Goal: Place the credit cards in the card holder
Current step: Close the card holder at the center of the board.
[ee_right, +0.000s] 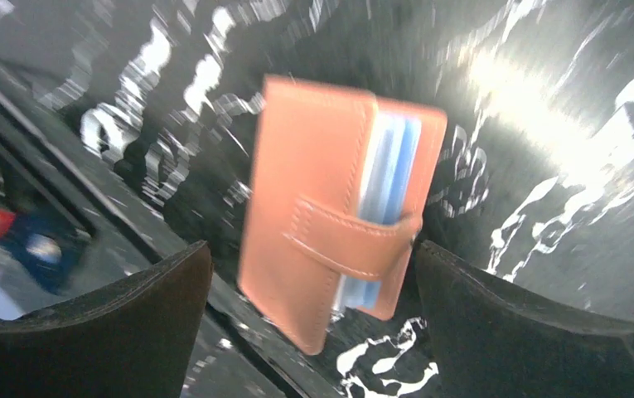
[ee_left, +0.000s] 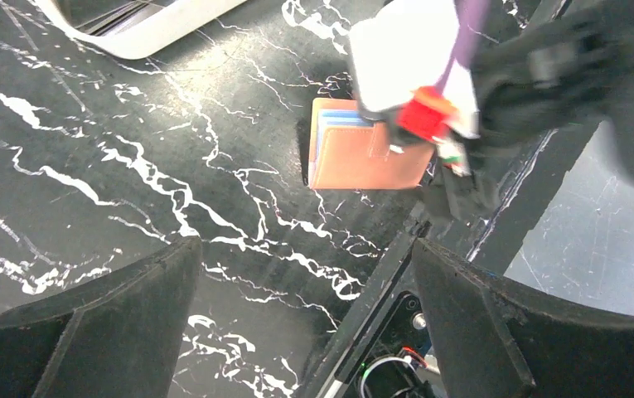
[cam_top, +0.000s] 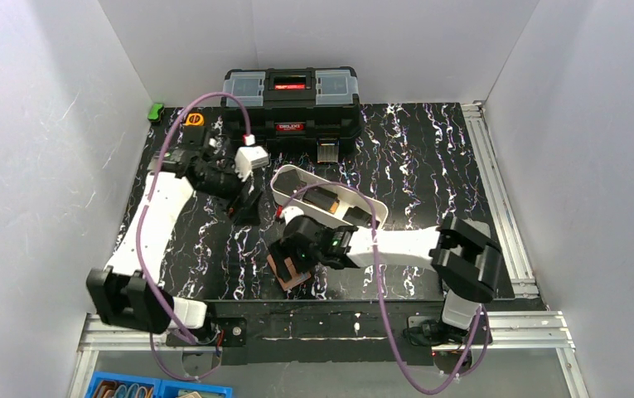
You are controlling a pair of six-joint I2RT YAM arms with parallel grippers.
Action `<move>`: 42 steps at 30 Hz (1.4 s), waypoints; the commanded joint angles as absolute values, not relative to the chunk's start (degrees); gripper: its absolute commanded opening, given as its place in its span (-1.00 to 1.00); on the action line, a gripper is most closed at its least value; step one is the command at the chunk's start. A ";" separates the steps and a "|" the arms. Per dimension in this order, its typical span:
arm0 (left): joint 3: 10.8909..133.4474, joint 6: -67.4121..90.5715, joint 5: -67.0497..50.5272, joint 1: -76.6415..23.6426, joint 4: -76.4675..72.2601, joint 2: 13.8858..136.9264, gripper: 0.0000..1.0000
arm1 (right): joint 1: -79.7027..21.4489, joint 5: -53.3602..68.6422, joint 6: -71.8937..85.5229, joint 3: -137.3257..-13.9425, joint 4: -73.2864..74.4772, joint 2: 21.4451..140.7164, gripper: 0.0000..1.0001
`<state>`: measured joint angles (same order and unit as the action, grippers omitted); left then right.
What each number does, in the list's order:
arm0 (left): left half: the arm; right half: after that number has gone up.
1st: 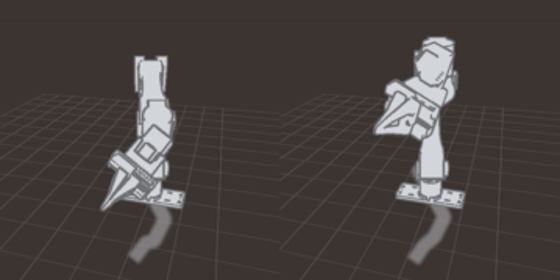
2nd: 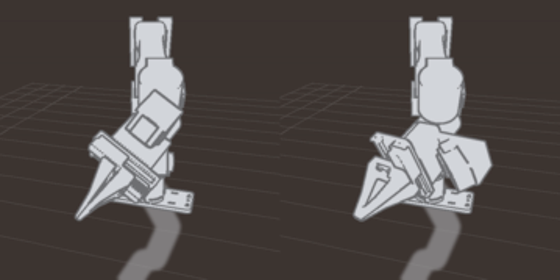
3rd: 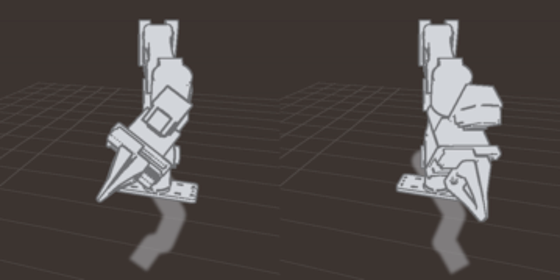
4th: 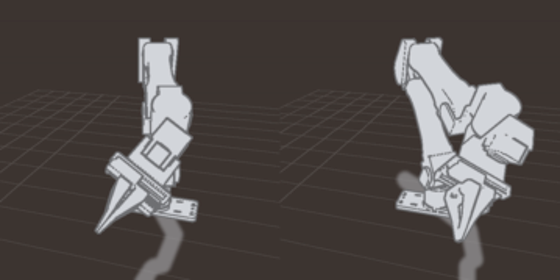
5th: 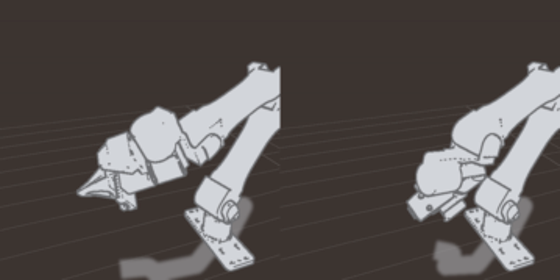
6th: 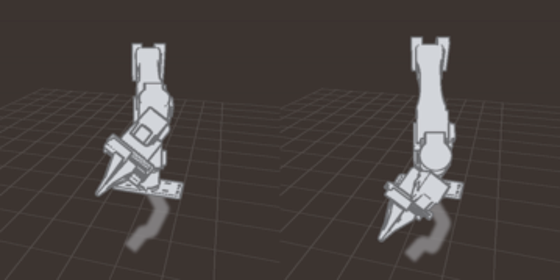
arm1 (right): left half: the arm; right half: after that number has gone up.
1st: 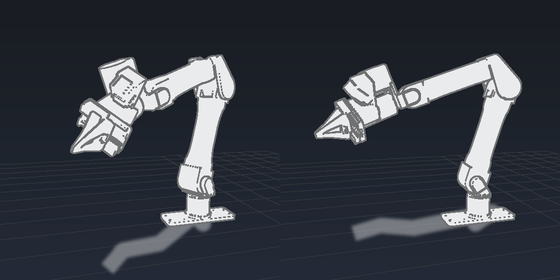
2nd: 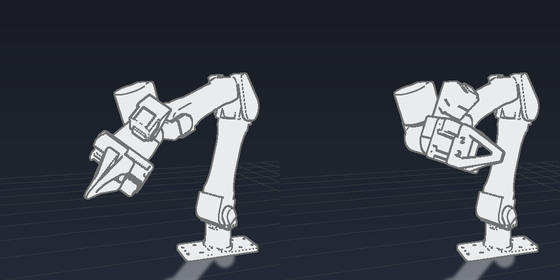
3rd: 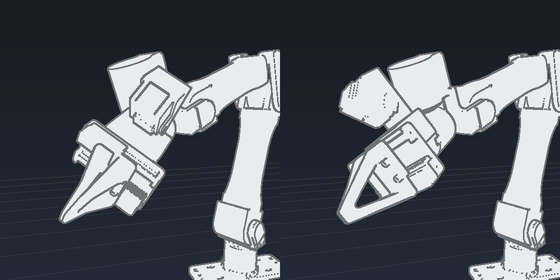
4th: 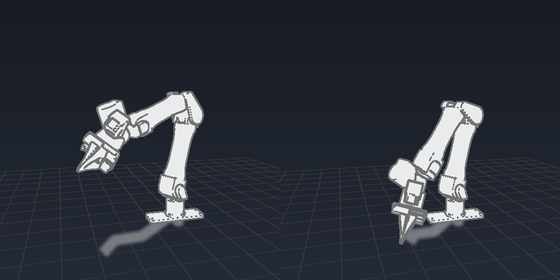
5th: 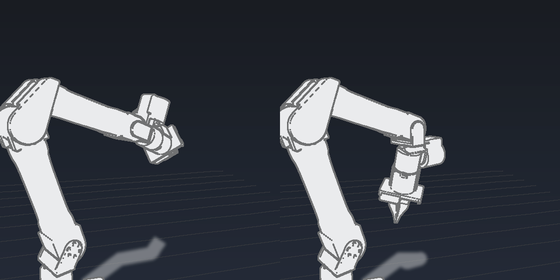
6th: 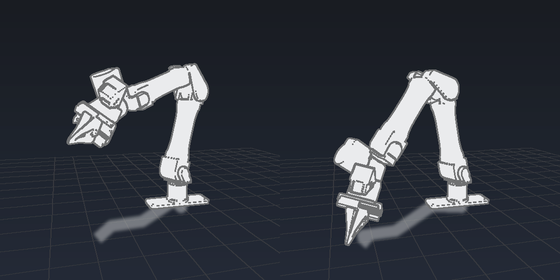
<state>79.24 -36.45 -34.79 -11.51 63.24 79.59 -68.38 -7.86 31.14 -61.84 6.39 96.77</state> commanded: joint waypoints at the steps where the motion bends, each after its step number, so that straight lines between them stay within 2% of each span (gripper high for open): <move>1: 79.05 -40.51 -40.93 -5.64 69.99 74.33 0.97 | -69.17 -6.24 29.88 -61.33 15.29 99.93 0.97; 9: 78.41 -42.69 -44.64 -2.67 72.86 73.33 0.97 | -69.08 -7.79 27.76 -61.74 17.97 101.33 0.96; 13: 76.61 -43.50 -43.72 -2.64 71.28 72.15 0.97 | -68.99 -4.63 28.73 -60.60 15.69 100.83 0.82; 17: 74.39 -45.33 -43.51 -2.68 70.59 71.23 0.97 | -68.96 -1.88 29.05 -57.44 9.61 98.47 0.31; 20: 73.41 -46.34 -42.85 -2.66 70.36 71.38 0.97 | -68.91 -0.42 28.14 -56.87 7.17 98.01 0.12; 27: 73.35 -47.77 -42.26 -2.70 70.71 72.00 0.96 | -68.09 3.46 26.35 -56.68 4.72 96.55 -0.67; 31: 73.54 -47.74 -42.02 -2.69 70.63 71.10 0.96 | -67.68 1.13 22.99 -58.63 6.79 93.28 -0.97; 39: 74.50 -46.40 -40.69 -2.64 69.23 69.28 0.96 | -69.62 -16.78 2.94 -68.40 19.25 89.79 -0.97; 42: 75.15 -45.49 -40.21 -2.47 69.03 69.59 0.96 | -69.88 -17.02 0.81 -70.14 22.14 89.35 -0.97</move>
<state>73.73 -46.39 -40.14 -2.94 68.95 70.87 -68.82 -11.22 9.37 -67.11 16.10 91.42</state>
